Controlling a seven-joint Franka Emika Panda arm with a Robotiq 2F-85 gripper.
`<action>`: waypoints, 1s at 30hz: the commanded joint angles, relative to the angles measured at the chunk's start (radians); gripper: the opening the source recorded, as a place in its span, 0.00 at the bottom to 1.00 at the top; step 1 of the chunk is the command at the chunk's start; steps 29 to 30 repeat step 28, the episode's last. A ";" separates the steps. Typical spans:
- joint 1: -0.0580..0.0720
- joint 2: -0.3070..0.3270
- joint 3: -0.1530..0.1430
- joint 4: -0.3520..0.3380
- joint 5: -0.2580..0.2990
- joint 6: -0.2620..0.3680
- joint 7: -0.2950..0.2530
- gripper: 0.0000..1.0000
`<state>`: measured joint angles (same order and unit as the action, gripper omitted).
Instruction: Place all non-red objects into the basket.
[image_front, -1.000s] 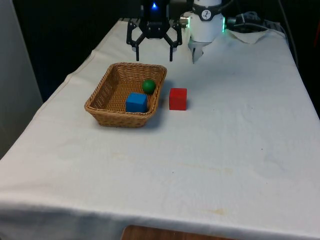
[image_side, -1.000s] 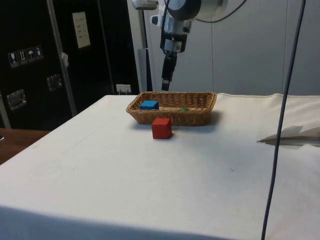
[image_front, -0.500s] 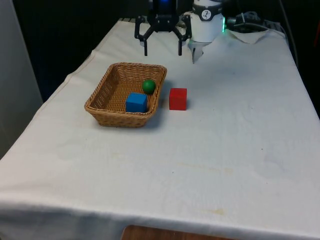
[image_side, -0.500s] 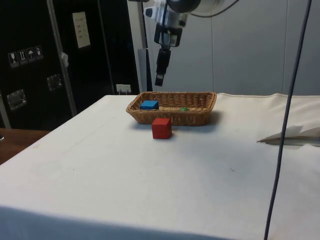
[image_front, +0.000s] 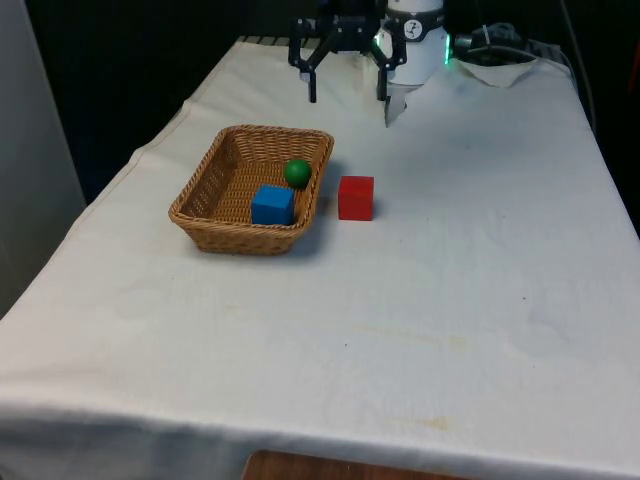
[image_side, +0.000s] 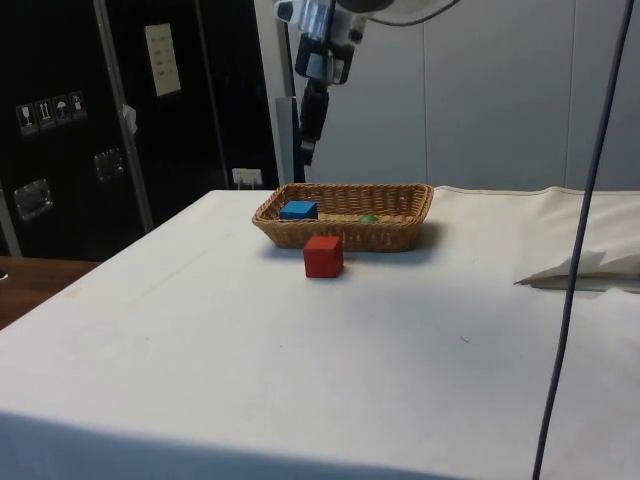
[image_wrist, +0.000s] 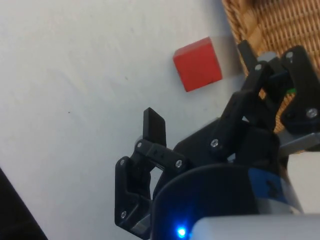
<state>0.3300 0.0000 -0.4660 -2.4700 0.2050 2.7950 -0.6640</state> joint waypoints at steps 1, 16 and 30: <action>-0.002 0.007 0.003 0.001 -0.035 0.014 0.028 1.00; -0.002 0.008 0.081 0.010 -0.112 0.014 0.138 1.00; 0.000 0.015 0.111 0.030 -0.091 0.002 0.174 1.00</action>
